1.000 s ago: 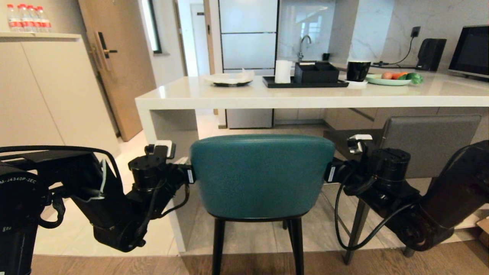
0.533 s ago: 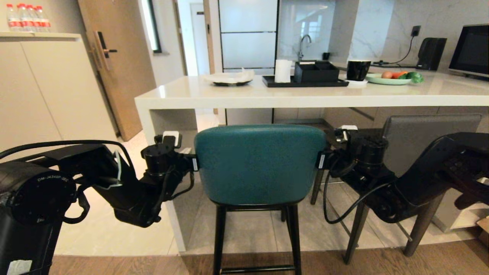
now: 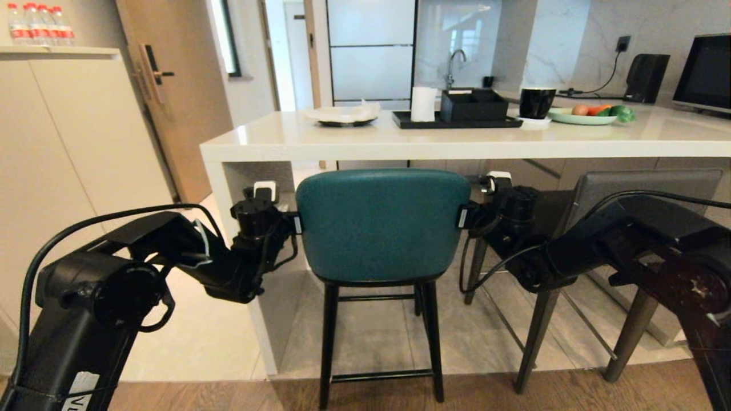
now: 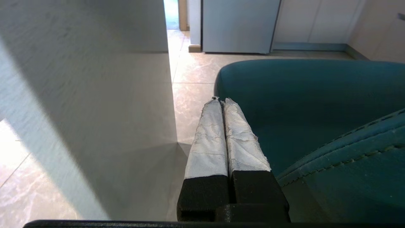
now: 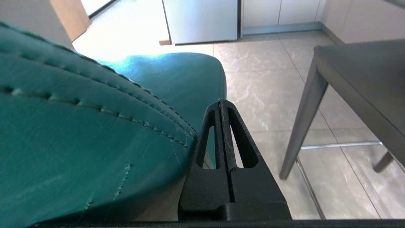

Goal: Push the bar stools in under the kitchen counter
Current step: Push the blue chair back under the dining table

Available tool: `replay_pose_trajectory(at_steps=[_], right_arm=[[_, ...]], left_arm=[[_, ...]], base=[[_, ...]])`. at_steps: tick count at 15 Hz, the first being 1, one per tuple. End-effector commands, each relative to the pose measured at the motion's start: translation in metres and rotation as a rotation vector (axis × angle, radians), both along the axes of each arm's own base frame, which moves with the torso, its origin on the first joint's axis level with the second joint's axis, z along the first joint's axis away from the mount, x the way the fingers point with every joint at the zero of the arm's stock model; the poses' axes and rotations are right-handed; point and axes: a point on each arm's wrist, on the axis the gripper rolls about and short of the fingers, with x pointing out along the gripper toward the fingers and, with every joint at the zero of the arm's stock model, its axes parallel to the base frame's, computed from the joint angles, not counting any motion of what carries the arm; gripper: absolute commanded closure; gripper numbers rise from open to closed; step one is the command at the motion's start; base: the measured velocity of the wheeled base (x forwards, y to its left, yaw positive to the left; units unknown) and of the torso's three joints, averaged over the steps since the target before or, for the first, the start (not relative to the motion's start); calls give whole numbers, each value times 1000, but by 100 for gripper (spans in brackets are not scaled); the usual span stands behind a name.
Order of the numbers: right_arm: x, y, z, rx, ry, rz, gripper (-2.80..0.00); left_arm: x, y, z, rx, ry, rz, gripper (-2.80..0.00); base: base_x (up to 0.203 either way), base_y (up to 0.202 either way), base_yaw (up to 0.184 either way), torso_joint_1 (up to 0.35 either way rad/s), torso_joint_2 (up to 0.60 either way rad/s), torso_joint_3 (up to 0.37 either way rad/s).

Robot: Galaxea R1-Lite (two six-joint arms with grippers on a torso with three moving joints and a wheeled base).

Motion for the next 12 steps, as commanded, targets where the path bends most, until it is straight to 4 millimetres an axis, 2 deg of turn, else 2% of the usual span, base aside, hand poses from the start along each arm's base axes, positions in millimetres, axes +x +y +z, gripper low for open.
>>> replay_pose_trajectory(at_steps=[1, 7, 9, 12], right_arm=[[22, 6, -11, 7, -23, -4, 0], [55, 12, -16, 22, -67, -76, 0], [53, 12, -3, 31, -92, -86, 0], [40, 8, 13, 32, -86, -95, 0]], left_arm=[[20, 0, -3, -9, -25, 10, 0], [38, -8, -13, 0, 9, 42, 0], [36, -4, -6, -4, -1, 50, 0], [25, 0, 26, -23, -41, 45, 0]], base=[[0, 0, 0, 0, 0, 0], [0, 0, 0, 0, 0, 0], [0, 0, 0, 0, 0, 0], [0, 0, 0, 0, 0, 0]])
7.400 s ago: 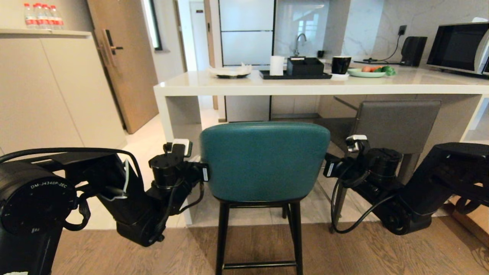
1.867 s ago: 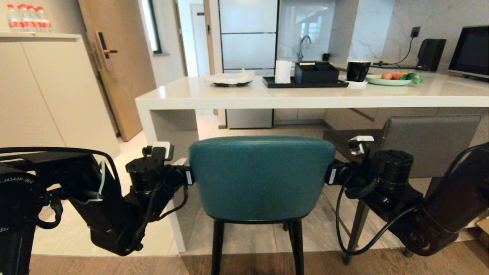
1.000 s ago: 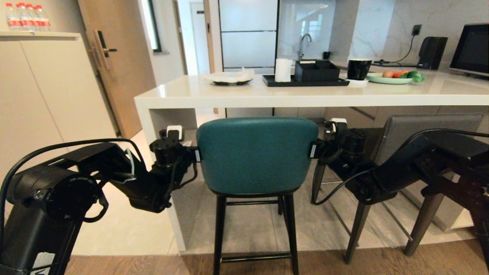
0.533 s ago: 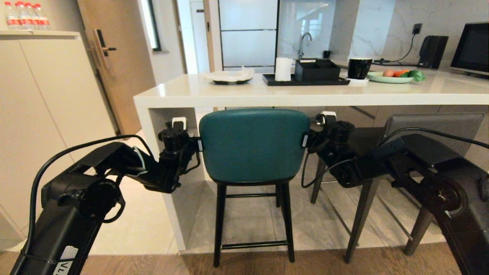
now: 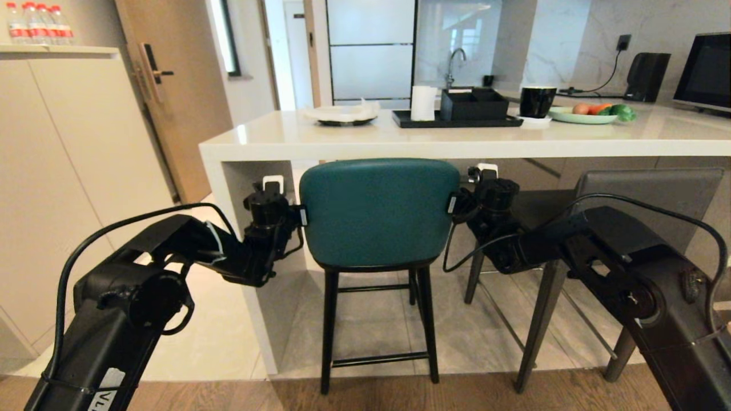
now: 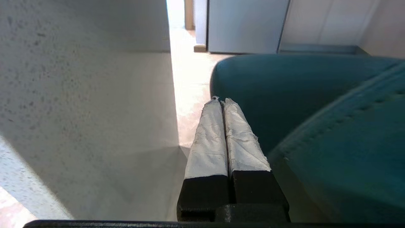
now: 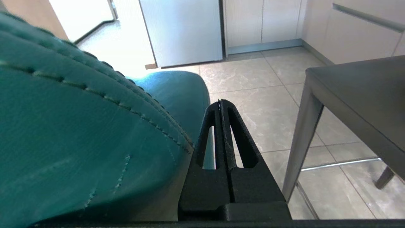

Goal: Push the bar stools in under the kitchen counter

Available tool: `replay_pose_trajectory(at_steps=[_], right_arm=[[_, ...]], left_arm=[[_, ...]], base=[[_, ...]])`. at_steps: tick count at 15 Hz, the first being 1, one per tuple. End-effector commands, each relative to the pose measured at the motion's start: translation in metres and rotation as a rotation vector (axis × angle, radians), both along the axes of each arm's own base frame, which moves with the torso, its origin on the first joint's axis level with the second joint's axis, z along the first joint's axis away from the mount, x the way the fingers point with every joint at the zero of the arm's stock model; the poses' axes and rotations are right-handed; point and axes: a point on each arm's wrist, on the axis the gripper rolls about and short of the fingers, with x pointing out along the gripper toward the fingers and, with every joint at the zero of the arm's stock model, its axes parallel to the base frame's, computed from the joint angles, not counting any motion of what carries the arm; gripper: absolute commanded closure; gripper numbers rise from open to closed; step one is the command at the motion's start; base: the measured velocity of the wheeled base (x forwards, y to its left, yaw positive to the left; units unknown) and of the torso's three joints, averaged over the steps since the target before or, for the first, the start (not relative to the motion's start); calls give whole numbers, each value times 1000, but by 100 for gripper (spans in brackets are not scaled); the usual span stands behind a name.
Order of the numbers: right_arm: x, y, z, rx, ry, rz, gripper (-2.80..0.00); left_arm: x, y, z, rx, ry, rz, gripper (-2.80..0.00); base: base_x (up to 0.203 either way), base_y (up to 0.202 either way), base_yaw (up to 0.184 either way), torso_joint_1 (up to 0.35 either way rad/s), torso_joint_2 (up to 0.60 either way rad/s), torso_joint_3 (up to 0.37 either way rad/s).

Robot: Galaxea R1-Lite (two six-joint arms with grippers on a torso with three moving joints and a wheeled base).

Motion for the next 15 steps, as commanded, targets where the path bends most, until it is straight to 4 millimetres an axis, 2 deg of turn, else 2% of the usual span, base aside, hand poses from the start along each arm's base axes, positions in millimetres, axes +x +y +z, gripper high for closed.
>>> replay_pose_trajectory(at_steps=[1, 4, 6, 8, 9, 11, 13, 15], right_arm=[[-14, -4, 19, 7, -8, -3, 0], [-44, -14, 27, 3, 34, -3, 0], [-72, -23, 46, 35, 43, -4, 0], [-101, -38, 65, 51, 47, -19, 0], [-116, -45, 77, 55, 41, -27, 0], [-158, -60, 111, 69, -5, -36, 0], [-209, -74, 144, 77, -53, -37, 0], [-271, -90, 171, 82, -89, -35, 0]], left_arm=[[-10, 5, 36, -22, -62, 11, 0], [-30, 21, 49, -23, -66, 31, 0], [-51, 32, 50, -19, -55, 39, 0], [-81, 41, 51, -12, -36, 36, 0], [-98, 45, 53, -10, -29, 30, 0], [-144, 51, 76, -14, -44, -5, 0], [-194, 58, 103, -21, -79, -67, 0], [-247, 68, 132, -29, -118, -115, 0]], base=[[0, 0, 0, 0, 0, 0], [0, 0, 0, 0, 0, 0], [0, 0, 0, 0, 0, 0], [0, 0, 0, 0, 0, 0], [0, 0, 0, 0, 0, 0], [0, 0, 0, 0, 0, 0], [0, 0, 0, 0, 0, 0], [0, 0, 0, 0, 0, 0]])
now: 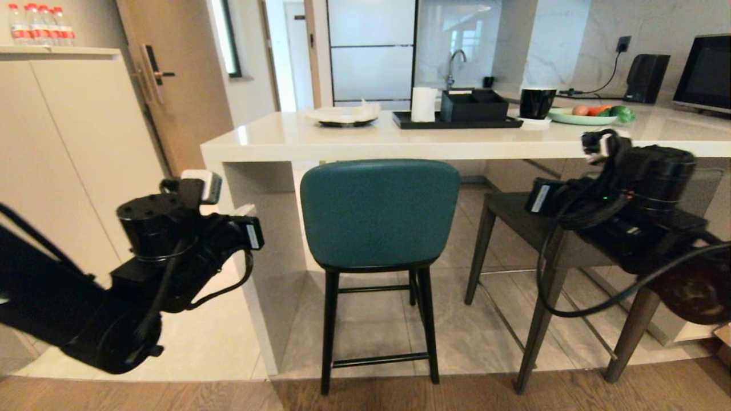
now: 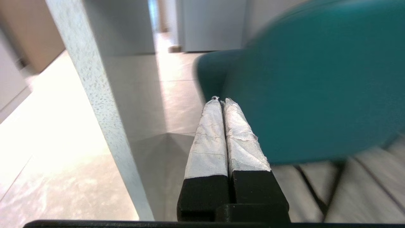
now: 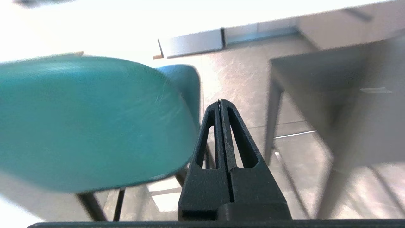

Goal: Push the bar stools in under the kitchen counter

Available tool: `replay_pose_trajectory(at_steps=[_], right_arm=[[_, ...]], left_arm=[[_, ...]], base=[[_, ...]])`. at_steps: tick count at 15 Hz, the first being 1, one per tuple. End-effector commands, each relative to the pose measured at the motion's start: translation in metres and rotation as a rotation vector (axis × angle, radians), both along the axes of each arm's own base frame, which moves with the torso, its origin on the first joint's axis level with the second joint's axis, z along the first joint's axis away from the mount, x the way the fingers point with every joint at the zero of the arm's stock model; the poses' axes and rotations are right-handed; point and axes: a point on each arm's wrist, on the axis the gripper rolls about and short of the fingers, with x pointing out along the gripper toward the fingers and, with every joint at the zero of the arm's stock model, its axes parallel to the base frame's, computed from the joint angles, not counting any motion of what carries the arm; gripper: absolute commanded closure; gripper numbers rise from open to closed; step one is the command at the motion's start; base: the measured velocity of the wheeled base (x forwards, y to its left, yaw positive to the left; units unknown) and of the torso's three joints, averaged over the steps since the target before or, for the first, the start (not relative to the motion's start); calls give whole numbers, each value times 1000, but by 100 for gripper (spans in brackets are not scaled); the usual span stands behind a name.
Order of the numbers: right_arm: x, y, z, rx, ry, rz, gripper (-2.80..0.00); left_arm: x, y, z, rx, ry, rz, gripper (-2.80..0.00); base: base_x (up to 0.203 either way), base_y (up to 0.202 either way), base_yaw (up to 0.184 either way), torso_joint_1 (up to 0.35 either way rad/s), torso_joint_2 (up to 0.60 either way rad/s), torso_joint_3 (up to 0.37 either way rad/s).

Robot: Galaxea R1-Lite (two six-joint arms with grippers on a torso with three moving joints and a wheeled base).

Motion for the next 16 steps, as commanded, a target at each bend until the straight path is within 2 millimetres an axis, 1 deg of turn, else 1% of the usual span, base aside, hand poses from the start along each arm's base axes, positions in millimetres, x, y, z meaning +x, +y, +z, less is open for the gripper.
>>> replay_pose_trajectory(at_steps=[1, 3, 5, 7, 9, 11, 13, 14, 16], right_arm=[[-99, -25, 60, 39, -161, 1, 0], [-164, -42, 71, 39, -175, 0, 0], [-220, -57, 67, 14, -170, -14, 0], [-260, -69, 58, -49, -176, -60, 0], [-291, -76, 54, -120, -211, -128, 0], [-322, -79, 50, -146, -223, -180, 0], [-356, -81, 38, -155, -232, -204, 0], [-370, -81, 29, -158, -236, -216, 0], [-391, -79, 9, -170, -213, -233, 0]], left_arm=[[-76, 19, 58, -42, -139, -27, 0], [-132, 35, 78, -46, -153, -39, 0], [-191, 54, 90, -48, -159, -45, 0], [-244, 72, 89, -37, -125, -33, 0], [-287, 85, 87, -35, -135, 9, 0], [-317, 91, 83, -28, -170, 102, 0], [-337, 93, 75, -22, -213, 140, 0], [-338, 93, 65, -7, -188, 153, 0], [-334, 93, 57, 10, -163, 186, 0]], base=[[0, 0, 0, 0, 0, 0], [0, 0, 0, 0, 0, 0], [0, 0, 0, 0, 0, 0], [0, 0, 0, 0, 0, 0], [0, 0, 0, 0, 0, 0], [0, 0, 0, 0, 0, 0], [0, 0, 0, 0, 0, 0], [0, 0, 0, 0, 0, 0], [0, 0, 0, 0, 0, 0]])
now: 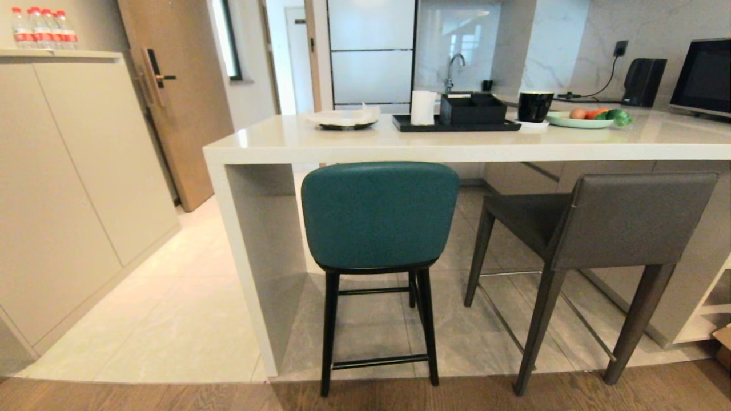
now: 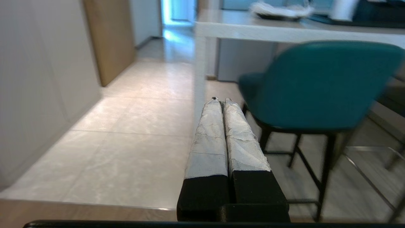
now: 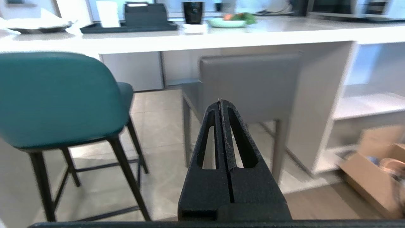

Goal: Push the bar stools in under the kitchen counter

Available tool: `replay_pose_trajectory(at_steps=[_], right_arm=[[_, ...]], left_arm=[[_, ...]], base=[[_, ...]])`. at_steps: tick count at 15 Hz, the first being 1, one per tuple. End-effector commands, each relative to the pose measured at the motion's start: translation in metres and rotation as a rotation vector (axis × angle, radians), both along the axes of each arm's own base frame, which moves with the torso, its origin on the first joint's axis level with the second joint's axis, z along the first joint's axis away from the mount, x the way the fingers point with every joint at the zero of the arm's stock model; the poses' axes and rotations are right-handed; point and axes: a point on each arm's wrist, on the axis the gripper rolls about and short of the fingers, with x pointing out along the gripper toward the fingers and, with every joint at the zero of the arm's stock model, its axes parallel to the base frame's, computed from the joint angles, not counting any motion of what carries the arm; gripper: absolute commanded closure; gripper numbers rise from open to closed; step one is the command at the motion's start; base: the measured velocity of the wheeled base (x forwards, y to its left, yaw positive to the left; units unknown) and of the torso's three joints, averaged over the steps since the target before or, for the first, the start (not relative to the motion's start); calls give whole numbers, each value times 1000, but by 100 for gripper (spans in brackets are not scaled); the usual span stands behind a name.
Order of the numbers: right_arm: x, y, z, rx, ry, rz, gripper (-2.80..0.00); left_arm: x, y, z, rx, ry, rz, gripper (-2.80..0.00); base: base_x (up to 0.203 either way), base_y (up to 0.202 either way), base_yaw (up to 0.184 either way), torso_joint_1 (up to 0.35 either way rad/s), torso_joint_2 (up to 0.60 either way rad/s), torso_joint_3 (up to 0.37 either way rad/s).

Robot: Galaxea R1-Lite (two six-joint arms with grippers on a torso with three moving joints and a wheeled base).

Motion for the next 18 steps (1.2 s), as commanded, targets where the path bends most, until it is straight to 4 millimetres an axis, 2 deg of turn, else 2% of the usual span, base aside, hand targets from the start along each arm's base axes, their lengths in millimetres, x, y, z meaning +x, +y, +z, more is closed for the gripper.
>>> replay_pose_trajectory(at_steps=[1, 3, 6, 7, 9, 10, 12, 14, 16, 18], right_arm=[[-37, 2, -28, -10, -45, -7, 0], [-39, 4, -52, -25, -4, 27, 0], [-27, 4, -70, -19, 67, 41, 0], [-26, 4, -70, -17, 69, 42, 0], [-20, 4, -77, -8, 90, 45, 0], [-19, 4, -78, -2, 91, 45, 0], [-15, 4, -85, 43, 111, 56, 0], [-10, 5, -92, 47, 138, 88, 0], [4, 6, -108, 37, 150, 148, 0], [24, 8, -132, 1, 136, 197, 0]], left_arm=[[-8, 1, -5, 15, -31, 2, 0], [-11, 1, -2, 22, -9, -10, 0], [-28, 2, -11, 27, 262, 64, 0], [-28, 3, -14, 7, 285, 83, 0], [-29, 2, -9, -26, 185, 163, 0], [-29, 1, -21, -21, 198, 183, 0], [-29, -1, -65, -13, 214, 150, 0], [-27, -5, -100, -11, 196, 17, 0], [-21, -7, -111, -8, 212, -71, 0], [-12, -7, -130, 66, 263, -86, 0]], base=[[0, 0, 0, 0, 0, 0], [0, 0, 0, 0, 0, 0], [0, 0, 0, 0, 0, 0], [0, 0, 0, 0, 0, 0], [0, 0, 0, 0, 0, 0], [0, 0, 0, 0, 0, 0], [0, 0, 0, 0, 0, 0], [0, 0, 0, 0, 0, 0], [0, 0, 0, 0, 0, 0], [0, 0, 0, 0, 0, 0]])
